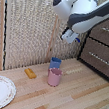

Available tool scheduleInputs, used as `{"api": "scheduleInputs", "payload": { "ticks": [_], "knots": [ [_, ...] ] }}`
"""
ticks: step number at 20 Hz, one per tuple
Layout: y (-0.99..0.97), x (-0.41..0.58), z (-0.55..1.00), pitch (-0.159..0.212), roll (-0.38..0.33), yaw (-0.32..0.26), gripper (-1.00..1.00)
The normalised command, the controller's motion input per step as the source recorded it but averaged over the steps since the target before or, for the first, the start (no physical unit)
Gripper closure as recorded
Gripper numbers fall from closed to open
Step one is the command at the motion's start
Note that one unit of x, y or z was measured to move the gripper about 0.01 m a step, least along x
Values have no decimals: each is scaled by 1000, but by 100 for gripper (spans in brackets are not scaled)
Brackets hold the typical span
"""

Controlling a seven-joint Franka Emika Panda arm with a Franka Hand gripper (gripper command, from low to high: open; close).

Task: Propose to navigate your clamp on the clench of the first drawer. Use gentle force to register to the cabinet. Send posterior your swing mandate till over it lurks, a cup of pink essence. Fortify your grip after aiming concentric with the pink cup’s periphery. Manoeuvre the pink towards the cabinet's top. Drop your compression till the cup is resting inside.

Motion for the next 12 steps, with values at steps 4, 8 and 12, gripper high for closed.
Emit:
{"api": "scheduleInputs", "payload": {
  "ticks": [4,8,12],
  "knots": [
    [-140,-35,0,-124,-336,192,-100],
    [-204,-42,-4,-82,-347,165,-100],
    [-367,-11,-2,-37,-275,163,-100]
  ]
}}
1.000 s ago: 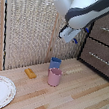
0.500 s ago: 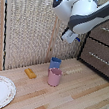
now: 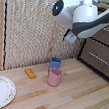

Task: Propose to navigate your clamp on the clench of the first drawer. Use gentle force to register to the cabinet. Send posterior your swing mandate till over it lurks, a cup of pink essence. Fortify your grip after aiming concentric with the pink cup’s periphery. Manoeuvre the pink towards the cabinet's top. Drop your compression till the cup is resting inside.

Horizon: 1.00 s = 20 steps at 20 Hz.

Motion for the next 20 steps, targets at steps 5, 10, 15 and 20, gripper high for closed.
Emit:
{"api": "scheduleInputs", "payload": {
  "ticks": [5,10,15,20],
  "knots": [
    [-494,-44,0,-12,-239,132,-100],
    [-591,-84,0,-4,-221,101,-100],
    [-621,-100,0,-11,-208,97,-100],
    [-671,-73,-9,-25,-159,112,-100]
  ]
}}
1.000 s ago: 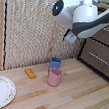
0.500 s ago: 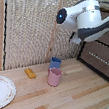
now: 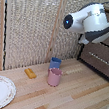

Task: Propose to navigate your clamp on the clench of the first drawer. Use gentle force to register to the cabinet. Send posterior your swing mandate till over it lurks, a cup of pink essence. Fortify your grip after aiming concentric with the pink cup’s periphery. Manoeuvre the pink towards the cabinet's top. Drop your compression till the cup is resting inside.

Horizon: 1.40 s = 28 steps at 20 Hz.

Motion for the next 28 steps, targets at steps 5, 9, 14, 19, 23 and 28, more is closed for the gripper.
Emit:
{"api": "scheduleInputs", "payload": {
  "ticks": [5,9,14,19,23,28],
  "knots": [
    [-832,-14,-74,-48,-23,118,-100],
    [-853,0,-15,-44,28,88,-100],
    [-860,0,103,-24,106,41,-100],
    [-557,-28,147,8,107,5,100],
    [-189,0,0,0,36,11,100],
    [4,49,46,37,147,37,100]
  ]
}}
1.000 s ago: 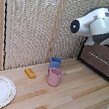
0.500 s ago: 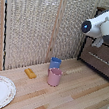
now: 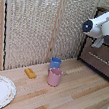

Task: Propose to navigate your clamp on the clench of the first drawer. Use gentle force to register to the cabinet. Send posterior your swing mandate till over it lurks, a cup of pink essence. Fortify your grip after aiming concentric with the pink cup’s periphery. Manoeuvre the pink towards the cabinet's top. Drop your compression till the cup is resting inside.

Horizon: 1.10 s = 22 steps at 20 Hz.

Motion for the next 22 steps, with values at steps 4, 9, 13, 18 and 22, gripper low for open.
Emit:
{"api": "scheduleInputs", "payload": {
  "ticks": [4,9,13,18,22],
  "knots": [
    [4,141,191,93,205,35,100],
    [157,267,223,92,180,25,100],
    [571,565,129,77,88,12,100],
    [747,386,33,34,39,-90,100],
    [804,304,6,40,38,-89,100]
  ]
}}
